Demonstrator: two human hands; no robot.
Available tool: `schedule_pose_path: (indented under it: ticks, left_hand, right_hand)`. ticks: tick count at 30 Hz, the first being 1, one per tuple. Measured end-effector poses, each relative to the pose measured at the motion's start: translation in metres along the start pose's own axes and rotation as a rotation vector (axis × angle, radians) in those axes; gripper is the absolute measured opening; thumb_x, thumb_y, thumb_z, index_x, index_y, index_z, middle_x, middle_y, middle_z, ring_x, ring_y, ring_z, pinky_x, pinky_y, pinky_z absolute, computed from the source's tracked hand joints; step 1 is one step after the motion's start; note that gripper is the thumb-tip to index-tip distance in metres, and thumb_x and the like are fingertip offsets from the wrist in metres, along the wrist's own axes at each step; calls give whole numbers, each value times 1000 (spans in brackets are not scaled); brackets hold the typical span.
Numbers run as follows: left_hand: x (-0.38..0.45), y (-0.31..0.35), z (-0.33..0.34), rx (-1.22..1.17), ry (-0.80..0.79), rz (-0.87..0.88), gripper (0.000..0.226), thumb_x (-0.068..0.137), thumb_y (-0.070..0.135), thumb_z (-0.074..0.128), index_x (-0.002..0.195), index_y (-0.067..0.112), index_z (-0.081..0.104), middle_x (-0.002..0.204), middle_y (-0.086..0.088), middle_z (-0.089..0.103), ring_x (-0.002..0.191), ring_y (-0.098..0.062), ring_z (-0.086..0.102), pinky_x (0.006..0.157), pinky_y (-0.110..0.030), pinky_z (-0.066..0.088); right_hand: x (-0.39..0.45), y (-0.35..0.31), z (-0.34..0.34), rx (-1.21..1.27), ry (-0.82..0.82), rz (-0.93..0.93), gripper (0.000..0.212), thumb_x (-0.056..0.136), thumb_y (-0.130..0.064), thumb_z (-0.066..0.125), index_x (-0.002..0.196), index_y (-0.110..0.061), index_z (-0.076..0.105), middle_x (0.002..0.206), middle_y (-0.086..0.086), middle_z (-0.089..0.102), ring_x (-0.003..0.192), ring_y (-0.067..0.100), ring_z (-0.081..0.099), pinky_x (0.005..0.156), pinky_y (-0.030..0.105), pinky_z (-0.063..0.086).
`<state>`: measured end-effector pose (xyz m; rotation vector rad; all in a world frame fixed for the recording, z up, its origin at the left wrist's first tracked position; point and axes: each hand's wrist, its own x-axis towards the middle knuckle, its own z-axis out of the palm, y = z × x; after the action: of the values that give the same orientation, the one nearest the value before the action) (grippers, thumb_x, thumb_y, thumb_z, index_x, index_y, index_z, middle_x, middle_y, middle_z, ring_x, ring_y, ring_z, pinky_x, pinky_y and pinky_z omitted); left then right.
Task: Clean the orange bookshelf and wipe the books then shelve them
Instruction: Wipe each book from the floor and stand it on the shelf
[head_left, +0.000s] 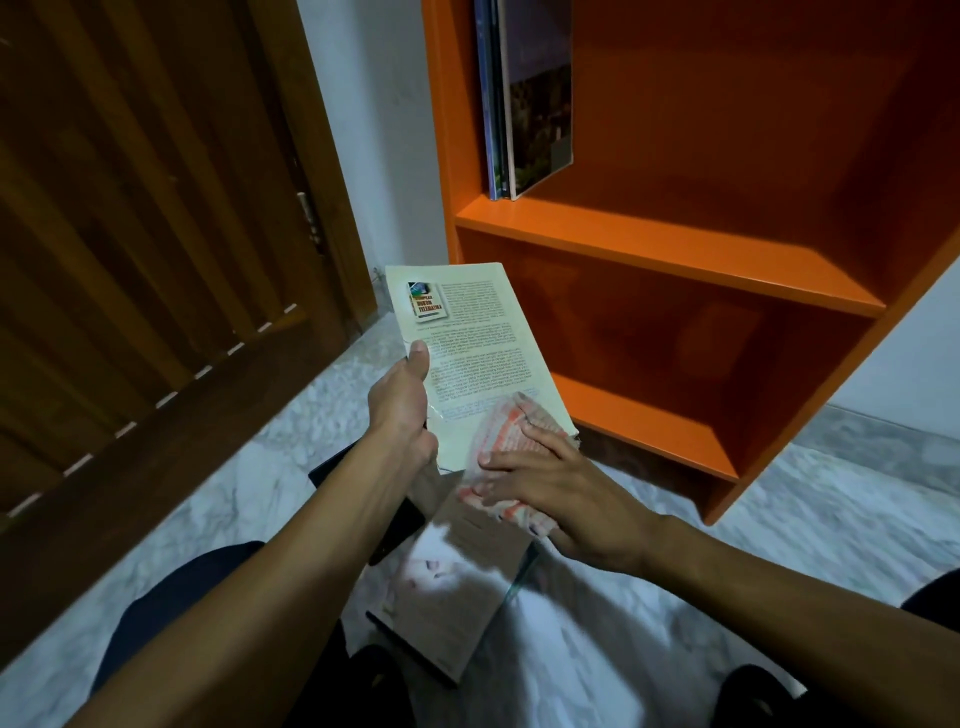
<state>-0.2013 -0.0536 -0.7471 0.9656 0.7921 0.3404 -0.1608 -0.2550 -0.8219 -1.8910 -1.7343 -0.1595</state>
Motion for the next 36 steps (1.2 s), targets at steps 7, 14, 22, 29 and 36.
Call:
schedule_pose_path:
  ticks: [7,14,22,29,36]
  left_hand:
    - [-7,10,-2,78,-36,129,20,101,35,56,109,25,71,100,-1,78,91,-26,75,79,-49,61]
    - [-9,11,-6,54,-134,70,28,101,39,53,118,25,69,107,-3,77,98,-28,74,92,-58,55]
    - [-14,-16,6,221,-163,128,30,104,36,49,111,19,72,107,-5,77,99,-30,74,91,-54,56]
    - [-11,-36,13,848,-30,664,47,99,34,58,142,26,41,150,3,40,132,-9,44,101,-24,41]
    - [-18,-50,31,657,-273,456,91,87,58,64,155,43,5,144,1,51,111,-12,65,87,-32,59]
  right_hand:
    - [-38,13,-15,110,186,386,28,103,-21,34,111,-19,61,109,-22,65,101,1,60,94,32,45]
    - [-17,20,-24,1278,604,1247,38,105,-35,45,113,-2,62,104,22,73,97,37,71,91,51,54]
    - [2,-18,-30,1576,424,970,37,98,-9,54,135,-4,54,130,22,63,119,39,62,104,54,46]
    - [-2,-17,-21,1286,558,1028,36,93,-4,63,128,-8,54,123,12,69,111,32,67,98,52,52]
    - [-4,-20,-19,546,451,849,26,90,-20,67,109,-33,54,98,-7,70,80,11,68,56,23,49]
